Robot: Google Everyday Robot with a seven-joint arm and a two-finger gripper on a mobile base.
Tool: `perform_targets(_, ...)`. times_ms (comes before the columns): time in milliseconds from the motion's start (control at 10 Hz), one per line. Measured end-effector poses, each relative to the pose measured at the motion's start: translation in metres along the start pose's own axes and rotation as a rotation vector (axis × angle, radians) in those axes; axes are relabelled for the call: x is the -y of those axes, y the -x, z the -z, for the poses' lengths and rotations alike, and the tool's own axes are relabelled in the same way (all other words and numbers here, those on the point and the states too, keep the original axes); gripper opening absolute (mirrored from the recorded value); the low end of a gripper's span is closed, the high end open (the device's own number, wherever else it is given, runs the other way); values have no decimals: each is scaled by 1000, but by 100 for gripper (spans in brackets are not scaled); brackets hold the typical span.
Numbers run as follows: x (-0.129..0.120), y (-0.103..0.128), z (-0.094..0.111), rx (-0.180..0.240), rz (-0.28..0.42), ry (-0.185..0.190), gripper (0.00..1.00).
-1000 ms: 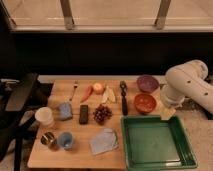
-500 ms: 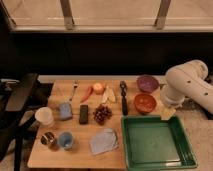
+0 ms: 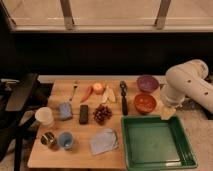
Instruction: Wipe table surface with brush
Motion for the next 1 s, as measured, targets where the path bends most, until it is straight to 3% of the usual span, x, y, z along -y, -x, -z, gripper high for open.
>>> perform_targets(400, 36, 49, 2, 144, -56, 32, 65)
perform_targets(600, 50, 84, 0, 168, -126, 27, 65)
perform_targets(700, 57, 90, -3, 167, -180, 15, 65)
perform_targets(800, 61, 96, -7, 168, -291, -1, 65)
perform_targets(1000, 63, 104, -10, 152, -409, -58, 65)
